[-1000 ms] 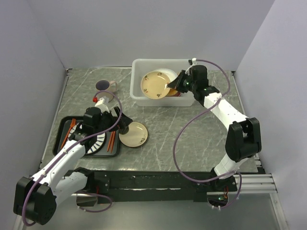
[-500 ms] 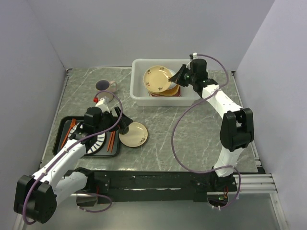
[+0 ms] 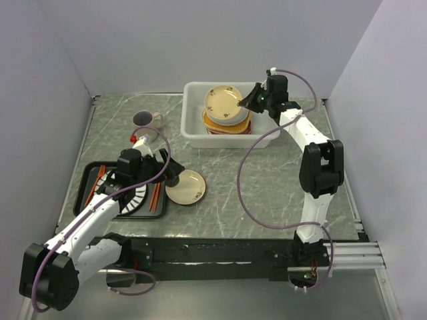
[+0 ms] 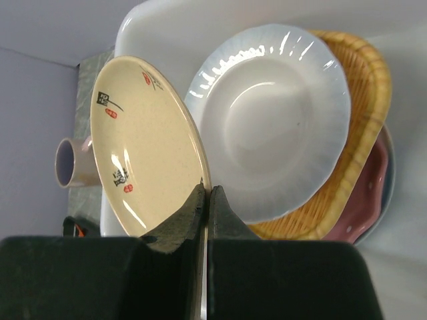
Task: Place the plates into the plastic bin on the countertop
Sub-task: Place the plate in the plastic bin.
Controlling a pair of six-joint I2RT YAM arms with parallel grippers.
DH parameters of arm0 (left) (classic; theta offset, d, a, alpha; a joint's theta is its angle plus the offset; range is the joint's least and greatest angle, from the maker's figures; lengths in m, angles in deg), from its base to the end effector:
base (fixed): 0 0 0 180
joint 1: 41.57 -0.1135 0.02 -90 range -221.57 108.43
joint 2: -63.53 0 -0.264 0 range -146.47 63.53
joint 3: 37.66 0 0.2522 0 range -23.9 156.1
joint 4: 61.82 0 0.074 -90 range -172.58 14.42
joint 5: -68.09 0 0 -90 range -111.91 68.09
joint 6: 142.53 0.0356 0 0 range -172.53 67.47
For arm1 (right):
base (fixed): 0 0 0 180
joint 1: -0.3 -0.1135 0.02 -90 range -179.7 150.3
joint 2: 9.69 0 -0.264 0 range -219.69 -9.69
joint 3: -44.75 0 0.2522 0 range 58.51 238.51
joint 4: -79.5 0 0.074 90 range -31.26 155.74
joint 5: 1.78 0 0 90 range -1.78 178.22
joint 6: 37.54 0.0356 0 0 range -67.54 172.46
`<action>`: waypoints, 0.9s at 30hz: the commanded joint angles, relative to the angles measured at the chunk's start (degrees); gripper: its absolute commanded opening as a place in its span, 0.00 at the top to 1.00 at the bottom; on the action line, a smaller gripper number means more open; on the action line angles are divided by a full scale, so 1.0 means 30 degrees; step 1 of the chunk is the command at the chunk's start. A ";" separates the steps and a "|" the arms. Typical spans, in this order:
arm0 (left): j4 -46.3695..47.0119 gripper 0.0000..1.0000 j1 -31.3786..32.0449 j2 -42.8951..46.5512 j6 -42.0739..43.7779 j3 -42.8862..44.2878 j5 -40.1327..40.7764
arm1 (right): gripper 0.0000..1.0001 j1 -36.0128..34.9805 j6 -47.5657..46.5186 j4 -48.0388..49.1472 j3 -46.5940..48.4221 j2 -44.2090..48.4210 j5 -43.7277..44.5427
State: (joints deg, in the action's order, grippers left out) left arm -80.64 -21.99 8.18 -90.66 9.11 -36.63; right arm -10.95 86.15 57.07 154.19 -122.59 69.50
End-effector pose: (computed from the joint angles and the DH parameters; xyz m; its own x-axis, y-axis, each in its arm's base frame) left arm 0.2000 -0.0808 0.2432 -0.6724 -0.3947 -0.6262 0.1544 0.7526 -0.6402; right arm 0.4601 0.1032 0.2944 -0.6159 0.4131 -0.6708 -0.1518 0.7733 0.6156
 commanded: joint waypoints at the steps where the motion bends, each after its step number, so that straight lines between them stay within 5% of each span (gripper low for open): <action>1: 0.0515 0.01 -0.0079 -0.0035 0.0288 0.0040 -0.0103 | 1.00 0.0262 0.0400 0.0458 0.1680 -0.0597 -0.0234; 27: 0.0515 0.01 -0.0079 -0.0328 0.0347 0.0069 -0.0220 | 1.00 0.0906 0.0693 0.0164 0.3059 -0.3469 -0.0001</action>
State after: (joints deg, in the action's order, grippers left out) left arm -80.60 -21.99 7.39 -90.66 9.11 -36.63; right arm -8.78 87.86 55.72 159.46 -132.88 69.15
